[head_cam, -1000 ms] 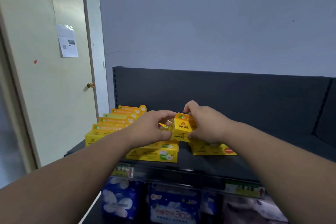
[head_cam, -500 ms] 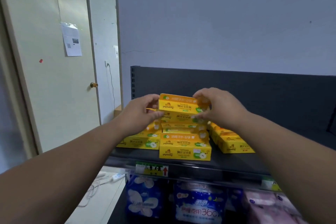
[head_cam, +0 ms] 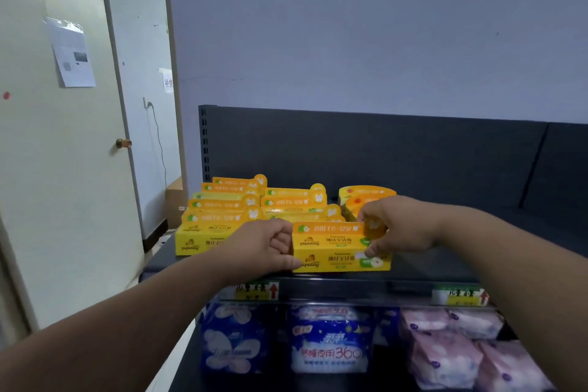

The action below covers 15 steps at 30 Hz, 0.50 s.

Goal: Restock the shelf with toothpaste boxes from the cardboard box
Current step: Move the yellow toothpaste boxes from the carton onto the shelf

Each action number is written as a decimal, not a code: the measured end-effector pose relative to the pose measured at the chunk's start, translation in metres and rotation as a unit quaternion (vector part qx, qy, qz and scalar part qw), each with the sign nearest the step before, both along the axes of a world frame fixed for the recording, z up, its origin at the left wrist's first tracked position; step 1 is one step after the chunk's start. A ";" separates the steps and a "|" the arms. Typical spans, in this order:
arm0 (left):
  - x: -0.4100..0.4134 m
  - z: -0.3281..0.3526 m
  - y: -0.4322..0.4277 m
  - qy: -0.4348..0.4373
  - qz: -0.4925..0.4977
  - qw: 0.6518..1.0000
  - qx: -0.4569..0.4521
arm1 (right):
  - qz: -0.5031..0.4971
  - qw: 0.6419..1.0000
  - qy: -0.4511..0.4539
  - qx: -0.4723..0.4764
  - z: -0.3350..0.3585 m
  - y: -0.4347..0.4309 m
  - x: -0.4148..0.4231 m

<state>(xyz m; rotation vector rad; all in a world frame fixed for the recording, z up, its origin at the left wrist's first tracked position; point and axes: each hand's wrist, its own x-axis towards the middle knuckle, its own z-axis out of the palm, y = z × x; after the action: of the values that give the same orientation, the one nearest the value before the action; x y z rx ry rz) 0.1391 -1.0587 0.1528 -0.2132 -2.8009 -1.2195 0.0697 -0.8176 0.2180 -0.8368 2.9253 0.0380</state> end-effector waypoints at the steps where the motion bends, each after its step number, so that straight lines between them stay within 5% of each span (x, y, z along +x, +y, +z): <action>1: -0.001 -0.002 0.000 0.002 0.000 0.999 -0.034 | -0.004 1.000 -0.002 -0.004 -0.002 0.002 -0.001; 8: -0.013 -0.004 -0.007 0.136 0.088 0.916 -0.366 | -0.022 1.000 0.004 -0.005 -0.009 0.005 -0.003; 15: -0.029 -0.010 -0.002 0.163 0.108 0.854 -0.482 | -0.033 0.999 0.008 -0.031 -0.013 0.003 -0.006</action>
<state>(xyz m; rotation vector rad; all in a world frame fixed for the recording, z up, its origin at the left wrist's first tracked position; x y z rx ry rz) 0.1104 -1.0609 0.1432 -0.1248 -2.7326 0.3279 0.0640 -0.8149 0.2049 -0.7513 2.9808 -0.0522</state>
